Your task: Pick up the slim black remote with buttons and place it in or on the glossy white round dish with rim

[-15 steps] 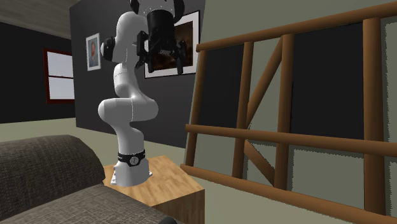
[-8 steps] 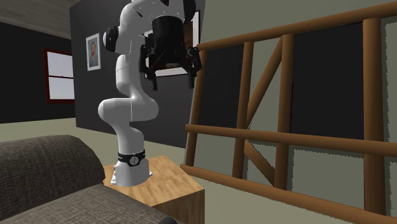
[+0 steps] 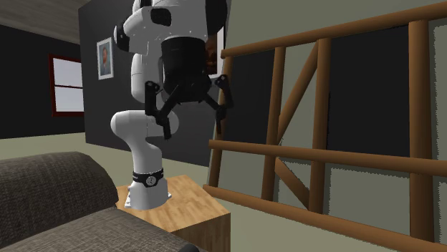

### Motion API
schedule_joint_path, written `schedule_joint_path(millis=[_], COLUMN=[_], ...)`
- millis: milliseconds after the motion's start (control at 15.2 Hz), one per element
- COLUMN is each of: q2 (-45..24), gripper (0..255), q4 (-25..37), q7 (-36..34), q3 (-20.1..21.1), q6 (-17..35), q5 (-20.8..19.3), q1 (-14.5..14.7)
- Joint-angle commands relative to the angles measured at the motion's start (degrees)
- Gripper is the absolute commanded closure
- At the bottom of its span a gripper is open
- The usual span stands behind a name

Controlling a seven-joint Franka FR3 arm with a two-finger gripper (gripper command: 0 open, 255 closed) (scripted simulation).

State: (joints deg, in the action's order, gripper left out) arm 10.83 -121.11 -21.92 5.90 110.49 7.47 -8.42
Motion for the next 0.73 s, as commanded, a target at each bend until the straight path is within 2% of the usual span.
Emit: schedule_joint_path(millis=[0,660], q2=[-4.2,-22.2], gripper=[0,0], q4=[2.2,10.6], q7=[-3.6,-18.0], q3=[-0.3,-3.9], q6=[0.9,5.7], q5=[0.2,2.8], q1=[-0.9,-4.5])
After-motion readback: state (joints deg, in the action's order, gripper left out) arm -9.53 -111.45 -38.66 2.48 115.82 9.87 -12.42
